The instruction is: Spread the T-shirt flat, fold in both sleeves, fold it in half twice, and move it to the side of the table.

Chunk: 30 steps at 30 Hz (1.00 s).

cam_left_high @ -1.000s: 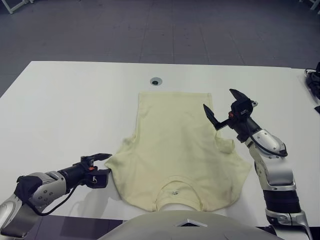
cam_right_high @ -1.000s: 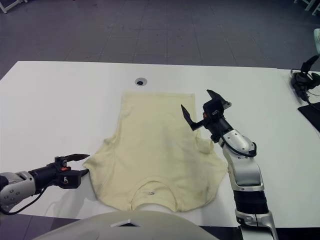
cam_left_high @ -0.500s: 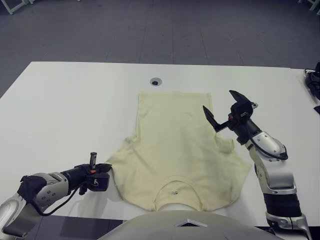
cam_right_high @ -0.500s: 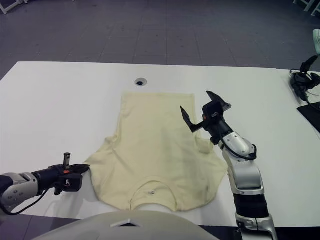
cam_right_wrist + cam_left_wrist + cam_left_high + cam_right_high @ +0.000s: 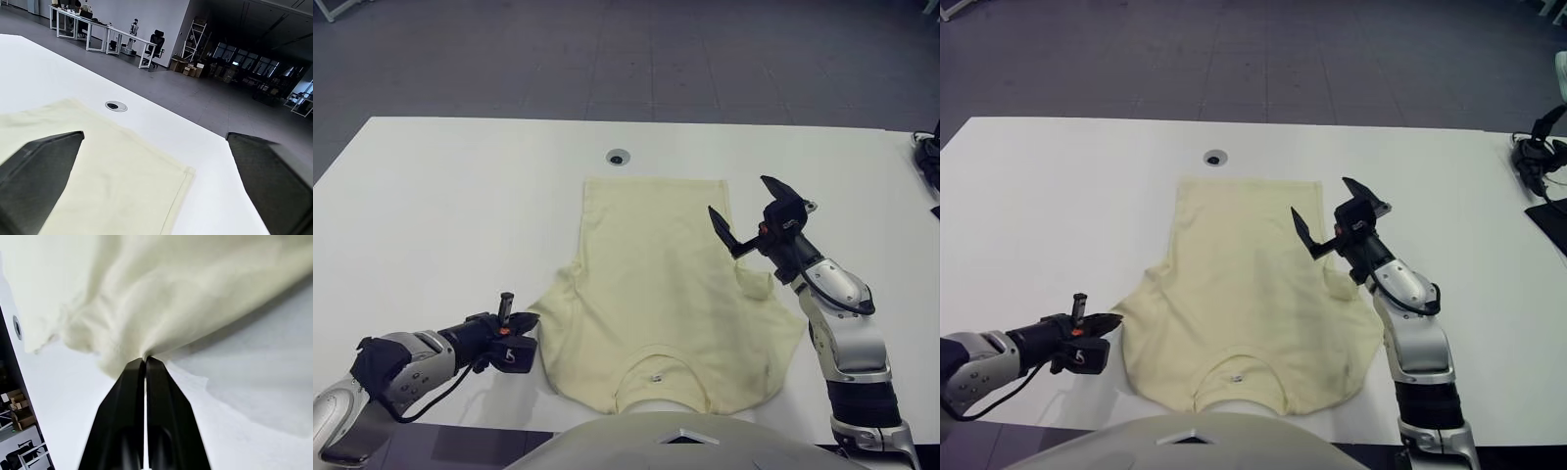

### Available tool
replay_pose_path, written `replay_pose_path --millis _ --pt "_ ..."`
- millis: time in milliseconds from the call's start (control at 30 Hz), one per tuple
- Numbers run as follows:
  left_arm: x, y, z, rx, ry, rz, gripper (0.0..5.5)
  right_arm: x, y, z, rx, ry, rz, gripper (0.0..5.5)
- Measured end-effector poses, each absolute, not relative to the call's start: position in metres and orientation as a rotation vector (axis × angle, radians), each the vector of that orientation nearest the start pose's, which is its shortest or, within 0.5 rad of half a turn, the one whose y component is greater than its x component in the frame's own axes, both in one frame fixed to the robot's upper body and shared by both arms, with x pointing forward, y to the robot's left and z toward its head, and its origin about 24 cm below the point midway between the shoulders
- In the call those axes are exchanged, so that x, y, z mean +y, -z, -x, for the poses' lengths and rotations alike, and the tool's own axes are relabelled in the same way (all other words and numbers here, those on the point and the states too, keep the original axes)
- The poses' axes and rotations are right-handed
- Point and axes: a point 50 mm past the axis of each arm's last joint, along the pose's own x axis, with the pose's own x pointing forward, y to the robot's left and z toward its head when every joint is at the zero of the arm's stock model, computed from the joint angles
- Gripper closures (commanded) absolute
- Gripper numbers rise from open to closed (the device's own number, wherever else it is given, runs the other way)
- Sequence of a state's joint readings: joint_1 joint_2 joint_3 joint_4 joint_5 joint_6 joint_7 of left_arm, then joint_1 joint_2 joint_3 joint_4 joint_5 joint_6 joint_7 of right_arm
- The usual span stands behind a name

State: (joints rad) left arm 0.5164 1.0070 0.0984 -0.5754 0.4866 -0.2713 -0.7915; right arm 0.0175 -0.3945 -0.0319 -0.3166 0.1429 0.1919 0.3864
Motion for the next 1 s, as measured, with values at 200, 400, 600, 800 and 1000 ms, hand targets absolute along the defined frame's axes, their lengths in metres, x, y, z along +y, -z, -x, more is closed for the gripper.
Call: replay_pose_path --millis 200,400,600,800,1000 --pt "0.200 -0.122 -0.157 0.090 1.218 -1.609 5.47 -0.189 -0.103 -0.242 -0.058 -0.389 0.268 0.10" --pt "0.182 -0.122 -0.160 0.050 1.359 -1.661 5.47 -0.187 -0.101 -0.245 -0.063 -0.376 0.264 0.10" --pt "0.159 -0.126 -0.162 -0.041 1.459 -1.703 5.47 -0.184 -0.100 -0.247 -0.068 -0.373 0.264 0.10" --pt "0.126 -0.135 -0.166 -0.258 1.497 -1.691 5.47 -0.182 -0.100 -0.248 -0.081 -0.366 0.262 0.10" --pt "0.107 -0.132 -0.158 -0.328 1.576 -1.614 5.47 -0.180 -0.098 -0.249 -0.075 -0.373 0.255 0.10"
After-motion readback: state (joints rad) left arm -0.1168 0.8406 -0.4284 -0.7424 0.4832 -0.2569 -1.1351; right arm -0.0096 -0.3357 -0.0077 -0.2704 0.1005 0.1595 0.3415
